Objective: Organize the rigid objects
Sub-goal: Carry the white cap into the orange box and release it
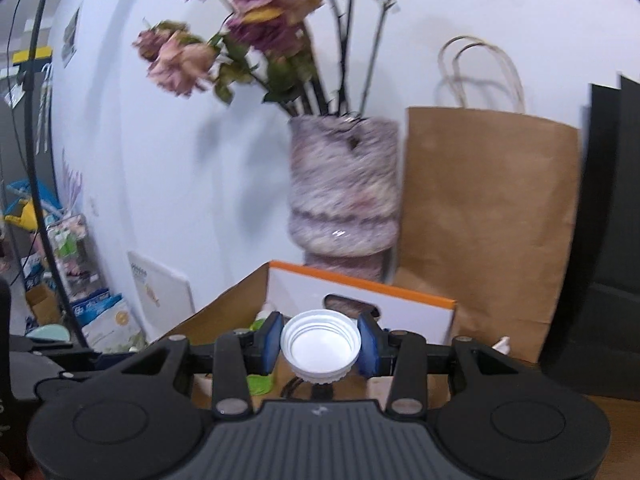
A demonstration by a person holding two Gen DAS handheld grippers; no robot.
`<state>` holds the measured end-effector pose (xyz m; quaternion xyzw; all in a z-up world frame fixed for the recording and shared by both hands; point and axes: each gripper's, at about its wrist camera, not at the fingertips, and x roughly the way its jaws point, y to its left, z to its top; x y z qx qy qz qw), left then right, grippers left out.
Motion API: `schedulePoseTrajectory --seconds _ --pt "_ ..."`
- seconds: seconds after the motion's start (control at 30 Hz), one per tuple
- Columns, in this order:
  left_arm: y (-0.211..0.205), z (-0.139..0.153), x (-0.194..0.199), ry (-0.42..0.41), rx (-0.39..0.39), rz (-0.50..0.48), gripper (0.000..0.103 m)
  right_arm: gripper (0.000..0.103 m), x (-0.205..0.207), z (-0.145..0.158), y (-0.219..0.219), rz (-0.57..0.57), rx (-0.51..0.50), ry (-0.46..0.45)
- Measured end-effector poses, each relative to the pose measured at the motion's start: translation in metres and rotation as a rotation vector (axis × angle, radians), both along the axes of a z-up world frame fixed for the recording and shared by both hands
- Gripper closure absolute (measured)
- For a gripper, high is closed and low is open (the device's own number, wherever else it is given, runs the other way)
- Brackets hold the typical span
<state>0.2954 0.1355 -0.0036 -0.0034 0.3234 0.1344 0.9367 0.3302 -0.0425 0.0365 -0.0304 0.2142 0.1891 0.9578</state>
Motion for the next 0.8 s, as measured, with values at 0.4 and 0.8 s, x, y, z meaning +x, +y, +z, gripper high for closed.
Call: schedulePoseTrajectory --seconds 0.4,0.8 --pt "-0.0014 0.0000 -0.0015 -0.004 0.006 -0.001 0.088 0.063 0.0034 -0.0013 0.0067 0.029 0.010 0.015" --pt "-0.0014 0.0000 -0.0016 -0.004 0.005 -0.001 0.088 0.037 0.0051 -0.0014 0.0029 0.030 0.034 0.023"
